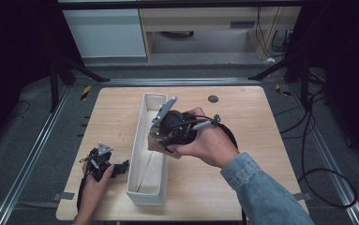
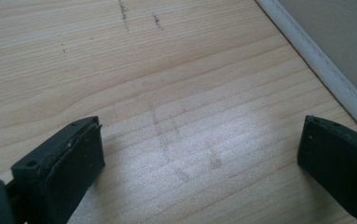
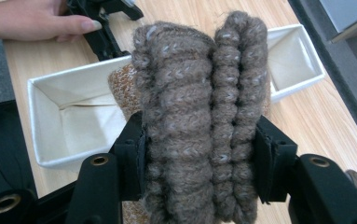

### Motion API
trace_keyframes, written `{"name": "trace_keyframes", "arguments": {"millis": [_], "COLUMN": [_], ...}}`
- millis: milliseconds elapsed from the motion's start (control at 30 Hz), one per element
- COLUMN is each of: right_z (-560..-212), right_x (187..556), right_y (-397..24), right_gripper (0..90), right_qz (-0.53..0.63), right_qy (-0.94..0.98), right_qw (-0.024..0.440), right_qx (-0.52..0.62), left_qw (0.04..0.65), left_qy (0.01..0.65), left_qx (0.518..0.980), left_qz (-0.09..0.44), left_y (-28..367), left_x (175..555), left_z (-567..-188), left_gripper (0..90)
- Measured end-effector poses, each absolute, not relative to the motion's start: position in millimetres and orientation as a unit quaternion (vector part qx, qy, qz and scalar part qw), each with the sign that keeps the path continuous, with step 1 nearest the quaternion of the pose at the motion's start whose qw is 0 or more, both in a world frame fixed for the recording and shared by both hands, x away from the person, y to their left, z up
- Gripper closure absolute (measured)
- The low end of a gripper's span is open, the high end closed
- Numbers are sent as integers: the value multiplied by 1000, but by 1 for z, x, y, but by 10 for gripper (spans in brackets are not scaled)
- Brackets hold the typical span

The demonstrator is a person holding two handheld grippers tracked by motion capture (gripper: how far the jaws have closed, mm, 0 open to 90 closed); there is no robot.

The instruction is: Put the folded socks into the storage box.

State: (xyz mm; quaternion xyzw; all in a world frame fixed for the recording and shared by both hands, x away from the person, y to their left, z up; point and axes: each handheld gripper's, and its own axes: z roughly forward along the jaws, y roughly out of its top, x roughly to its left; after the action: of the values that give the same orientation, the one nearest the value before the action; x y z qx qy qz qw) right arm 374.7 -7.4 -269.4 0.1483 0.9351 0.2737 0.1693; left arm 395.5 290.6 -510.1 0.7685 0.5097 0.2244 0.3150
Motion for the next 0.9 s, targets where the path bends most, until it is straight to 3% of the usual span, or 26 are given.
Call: {"name": "trace_keyframes", "arguments": {"millis": [900], "right_z": [-276], "right_x": [369], "right_y": [28], "right_gripper": [468], "right_qz": [266], "right_qy": [945], "right_qw": [149], "right_qx": [119], "left_qw": [315], "left_qy": [510], "left_qx": [769], "left_qz": [224], "left_y": [291], "left_x": [396], "left_z": [-510], "left_gripper": [0]}}
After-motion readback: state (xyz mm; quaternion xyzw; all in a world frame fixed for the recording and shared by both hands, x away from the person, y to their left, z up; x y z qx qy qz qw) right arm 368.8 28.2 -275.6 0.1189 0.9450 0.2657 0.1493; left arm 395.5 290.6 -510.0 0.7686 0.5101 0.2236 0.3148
